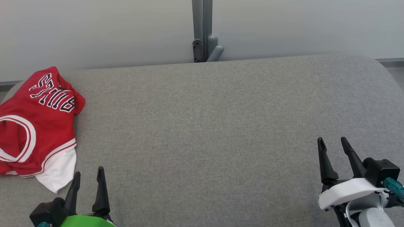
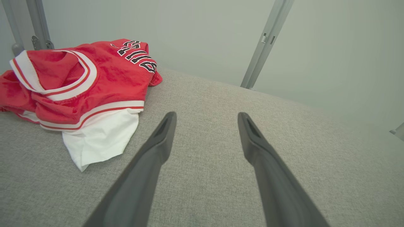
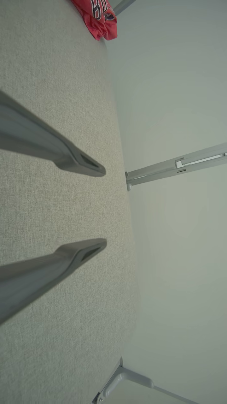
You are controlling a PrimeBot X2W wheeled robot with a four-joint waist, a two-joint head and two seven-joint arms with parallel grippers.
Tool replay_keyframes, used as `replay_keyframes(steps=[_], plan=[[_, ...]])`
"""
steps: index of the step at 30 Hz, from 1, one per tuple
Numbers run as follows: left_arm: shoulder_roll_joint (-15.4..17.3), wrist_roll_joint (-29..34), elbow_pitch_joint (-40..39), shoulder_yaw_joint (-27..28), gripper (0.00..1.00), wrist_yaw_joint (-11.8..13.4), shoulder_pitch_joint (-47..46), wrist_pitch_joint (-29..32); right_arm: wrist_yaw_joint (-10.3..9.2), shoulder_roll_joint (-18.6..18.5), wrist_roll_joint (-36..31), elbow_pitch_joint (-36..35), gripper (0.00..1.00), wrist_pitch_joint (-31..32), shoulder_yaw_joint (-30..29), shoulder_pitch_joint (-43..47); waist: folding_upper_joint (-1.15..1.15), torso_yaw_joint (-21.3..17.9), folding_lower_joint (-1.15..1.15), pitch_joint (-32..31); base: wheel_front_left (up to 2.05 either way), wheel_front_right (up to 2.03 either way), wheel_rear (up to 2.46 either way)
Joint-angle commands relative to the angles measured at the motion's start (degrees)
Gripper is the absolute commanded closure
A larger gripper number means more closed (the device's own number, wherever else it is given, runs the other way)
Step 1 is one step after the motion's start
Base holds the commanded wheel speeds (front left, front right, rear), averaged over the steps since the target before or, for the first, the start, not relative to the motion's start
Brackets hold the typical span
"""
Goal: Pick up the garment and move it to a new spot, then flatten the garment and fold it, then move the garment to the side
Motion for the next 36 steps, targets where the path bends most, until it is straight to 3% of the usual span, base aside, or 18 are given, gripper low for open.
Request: replay_keyframes(steps=[1,36], plan=[[0.61,1.37,-0.51,-0.18,0.00,-0.23,0.57,-0.50,0.03,-0.20,-1.56,-0.28,0.00,-0.61,-0.12,-0.14,0.00,0.00,0.00,-0.03,0.00,0.00,0.00],[1.61,13.44,0.04,-1.34,0.00,-0.28,2.45,-4.25,0.03,0.01,-14.61,-0.21,0.00,-4.45,-1.30,1.03,0.00,-0.20,0.00,-0.20,0.00,0.00,0.00]])
